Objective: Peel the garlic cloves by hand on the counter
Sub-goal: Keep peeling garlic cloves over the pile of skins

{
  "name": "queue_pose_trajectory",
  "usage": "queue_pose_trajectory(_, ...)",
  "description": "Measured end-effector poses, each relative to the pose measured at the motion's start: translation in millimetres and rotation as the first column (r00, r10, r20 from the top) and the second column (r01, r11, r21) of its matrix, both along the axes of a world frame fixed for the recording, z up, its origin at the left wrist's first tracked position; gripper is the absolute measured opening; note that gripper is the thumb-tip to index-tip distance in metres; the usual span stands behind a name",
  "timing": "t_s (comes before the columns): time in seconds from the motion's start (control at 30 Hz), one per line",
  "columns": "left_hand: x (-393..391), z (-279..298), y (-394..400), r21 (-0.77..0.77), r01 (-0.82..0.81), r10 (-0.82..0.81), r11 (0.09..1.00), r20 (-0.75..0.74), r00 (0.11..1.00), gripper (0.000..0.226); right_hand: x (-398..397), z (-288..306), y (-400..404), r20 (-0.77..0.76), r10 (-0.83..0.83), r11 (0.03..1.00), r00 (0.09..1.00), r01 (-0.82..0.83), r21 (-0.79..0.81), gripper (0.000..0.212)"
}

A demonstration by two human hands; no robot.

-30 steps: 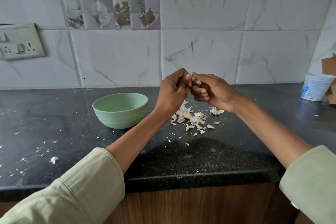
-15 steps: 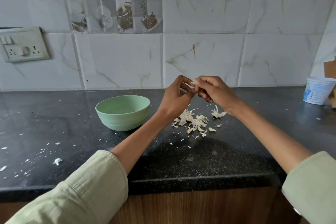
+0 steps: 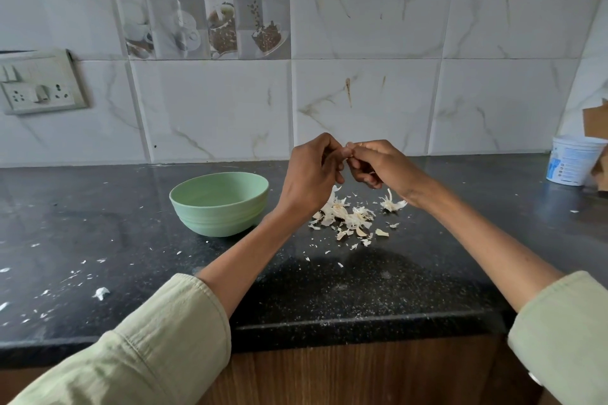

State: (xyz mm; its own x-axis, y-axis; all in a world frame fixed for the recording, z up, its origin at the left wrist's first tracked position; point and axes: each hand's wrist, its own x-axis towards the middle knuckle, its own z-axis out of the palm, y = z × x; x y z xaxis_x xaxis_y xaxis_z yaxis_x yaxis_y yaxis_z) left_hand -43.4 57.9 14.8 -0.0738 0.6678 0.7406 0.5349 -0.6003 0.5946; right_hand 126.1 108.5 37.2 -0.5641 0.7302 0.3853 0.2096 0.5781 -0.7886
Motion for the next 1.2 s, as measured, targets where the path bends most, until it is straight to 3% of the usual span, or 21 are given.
queue_pose_trajectory(0.1,-1.2,-3.1,5.0,-0.018,-0.053,0.053,0.998,0.004,0.999,0.017,-2.6,-2.8,1.5,0.045,-0.008,0.999,0.999,0.006,0.043,0.047)
queue_pose_trajectory(0.23,-5.8,-3.1,7.1,-0.093,-0.037,0.04,0.995,0.034,0.999,0.017,-4.4,-4.9,0.9,0.08,0.016,0.997,0.997,-0.022,0.079,0.038)
queue_pose_trajectory(0.4,-5.4,0.0,3.7,-0.128,0.086,-0.076,0.988,0.082,0.994,0.018,1.4,-3.1,1.9,0.031,0.078,0.996,0.996,-0.077,-0.047,0.04)
queue_pose_trajectory(0.53,-3.8,0.6,3.3,-0.144,0.077,-0.074,0.987,0.025,0.997,0.016,2.0,-2.8,3.2,-0.019,0.084,0.989,0.996,-0.086,-0.117,0.037)
queue_pose_trajectory(0.83,-5.9,-0.6,1.4,-0.102,-0.033,0.012,0.994,-0.195,0.981,0.011,2.0,-2.0,1.2,0.005,0.004,0.997,1.0,-0.003,-0.073,0.038)
queue_pose_trajectory(1.0,-6.1,-2.3,1.5,-0.078,-0.064,0.043,0.995,-0.253,0.966,0.011,3.4,-1.1,0.8,-0.025,-0.038,0.997,0.999,0.036,-0.072,0.038)
queue_pose_trajectory(1.07,-7.5,-3.1,2.6,-0.076,-0.091,0.068,0.993,-0.258,0.964,0.001,3.3,-0.9,0.0,-0.03,-0.04,0.996,0.999,0.038,-0.077,0.038)
queue_pose_trajectory(1.2,-8.8,-3.0,6.2,-0.034,-0.151,0.135,0.988,-0.286,0.949,0.018,4.4,-0.6,-0.9,-0.04,-0.045,0.996,0.998,0.042,-0.078,0.039)
